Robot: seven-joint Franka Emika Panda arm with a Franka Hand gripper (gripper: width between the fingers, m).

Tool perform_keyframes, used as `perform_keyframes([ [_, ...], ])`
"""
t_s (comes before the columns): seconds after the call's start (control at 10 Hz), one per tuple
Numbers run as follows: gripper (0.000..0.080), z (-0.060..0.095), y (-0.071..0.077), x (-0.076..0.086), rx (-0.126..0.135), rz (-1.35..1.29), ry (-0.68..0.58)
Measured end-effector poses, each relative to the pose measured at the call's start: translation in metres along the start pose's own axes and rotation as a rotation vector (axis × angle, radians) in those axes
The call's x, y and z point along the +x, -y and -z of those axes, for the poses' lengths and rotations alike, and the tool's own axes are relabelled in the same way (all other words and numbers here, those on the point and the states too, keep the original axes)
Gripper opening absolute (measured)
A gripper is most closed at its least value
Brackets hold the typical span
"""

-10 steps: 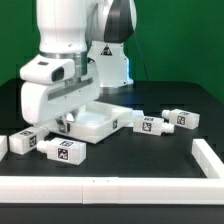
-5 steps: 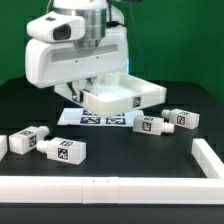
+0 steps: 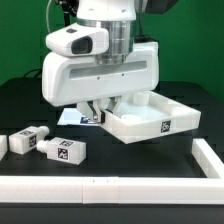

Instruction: Assemble one leg

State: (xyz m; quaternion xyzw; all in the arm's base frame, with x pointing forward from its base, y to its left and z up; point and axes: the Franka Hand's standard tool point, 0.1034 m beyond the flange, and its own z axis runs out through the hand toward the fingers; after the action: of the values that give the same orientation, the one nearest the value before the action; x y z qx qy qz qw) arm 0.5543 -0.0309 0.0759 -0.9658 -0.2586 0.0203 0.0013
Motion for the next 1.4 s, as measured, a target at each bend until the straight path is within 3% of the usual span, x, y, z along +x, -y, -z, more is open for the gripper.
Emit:
perform_keyframes([
  [0.3, 0.0054, -0.002, -0.001, -0.001, 0.001, -0.004, 0.002],
  [0.4, 0.0054, 0.0, -0.015, -0.002, -0.006, -0.101, 0.007],
  [0.5, 0.0054, 0.0, -0.019, 0.005, -0.003, -0.299, 0.014],
  [0.6, 0.0054, 0.001, -0.016, 0.021, 0.002, -0.433, 0.018],
  [0.7, 0.0054, -0.001, -0.012, 0.025, 0.005, -0.429, 0.014],
  [1.4, 0.0054, -0.009, -0.011, 0.024, 0.016, -0.482, 0.034],
])
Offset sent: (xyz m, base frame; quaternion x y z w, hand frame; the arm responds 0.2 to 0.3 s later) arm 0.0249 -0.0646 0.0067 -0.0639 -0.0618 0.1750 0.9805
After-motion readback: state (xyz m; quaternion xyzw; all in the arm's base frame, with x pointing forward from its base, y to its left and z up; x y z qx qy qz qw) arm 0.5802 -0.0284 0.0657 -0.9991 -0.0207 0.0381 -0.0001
